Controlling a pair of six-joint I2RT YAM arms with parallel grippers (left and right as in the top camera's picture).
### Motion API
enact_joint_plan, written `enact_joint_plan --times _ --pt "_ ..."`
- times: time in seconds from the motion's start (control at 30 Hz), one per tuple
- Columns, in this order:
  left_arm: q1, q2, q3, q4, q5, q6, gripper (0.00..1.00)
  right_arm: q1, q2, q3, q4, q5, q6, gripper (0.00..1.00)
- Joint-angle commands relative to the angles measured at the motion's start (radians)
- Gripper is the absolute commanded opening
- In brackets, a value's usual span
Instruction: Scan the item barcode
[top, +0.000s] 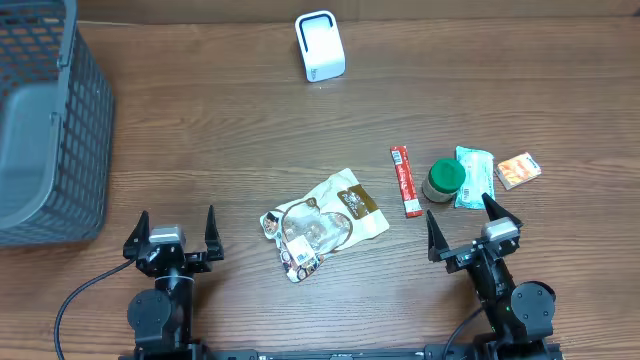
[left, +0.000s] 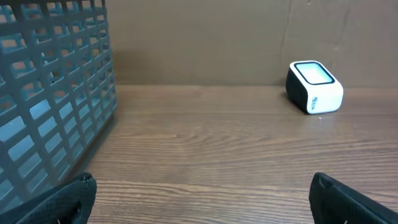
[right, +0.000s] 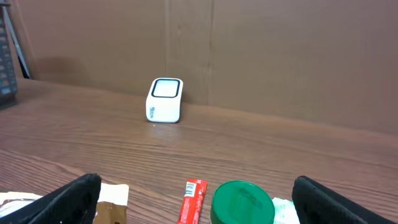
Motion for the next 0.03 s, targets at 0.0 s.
enact_joint_plan --times 0.0 --pt "-0.006 -0.011 -0.003 -0.002 -0.010 0.016 1.00 -0.001 -0.008 -0.011 0.003 0.012 -0.004 1.00"
